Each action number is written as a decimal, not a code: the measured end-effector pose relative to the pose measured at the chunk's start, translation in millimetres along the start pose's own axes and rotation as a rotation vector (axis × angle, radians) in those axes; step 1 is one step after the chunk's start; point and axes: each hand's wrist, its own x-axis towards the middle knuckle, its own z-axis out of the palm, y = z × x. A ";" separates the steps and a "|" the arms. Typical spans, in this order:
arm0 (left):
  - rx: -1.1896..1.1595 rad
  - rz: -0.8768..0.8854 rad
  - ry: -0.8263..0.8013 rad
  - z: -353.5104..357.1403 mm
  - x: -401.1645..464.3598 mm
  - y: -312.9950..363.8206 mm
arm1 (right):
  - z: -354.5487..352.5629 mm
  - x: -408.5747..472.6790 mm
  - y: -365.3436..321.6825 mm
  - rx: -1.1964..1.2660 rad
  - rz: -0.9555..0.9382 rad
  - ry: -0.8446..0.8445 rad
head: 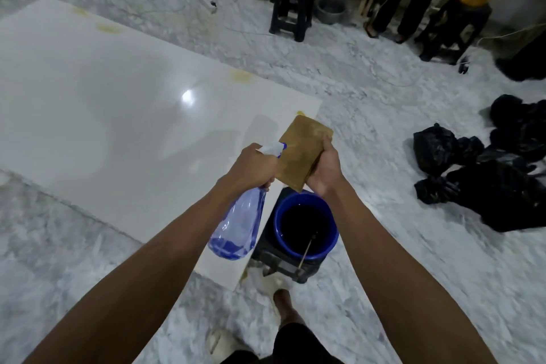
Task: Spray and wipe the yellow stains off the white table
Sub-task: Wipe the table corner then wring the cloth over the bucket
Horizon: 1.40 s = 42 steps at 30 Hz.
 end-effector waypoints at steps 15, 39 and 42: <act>0.012 -0.007 0.135 -2.7 165.0 70.3 | -3.7 217.7 -115.8 -1.033 -0.267 0.246; -0.015 0.021 0.076 -10.7 230.5 17.1 | -20.3 375.6 -55.1 -2.081 -0.382 0.253; -0.020 0.021 0.056 -12.8 225.5 16.3 | -19.7 366.3 -41.9 -2.067 -0.396 0.291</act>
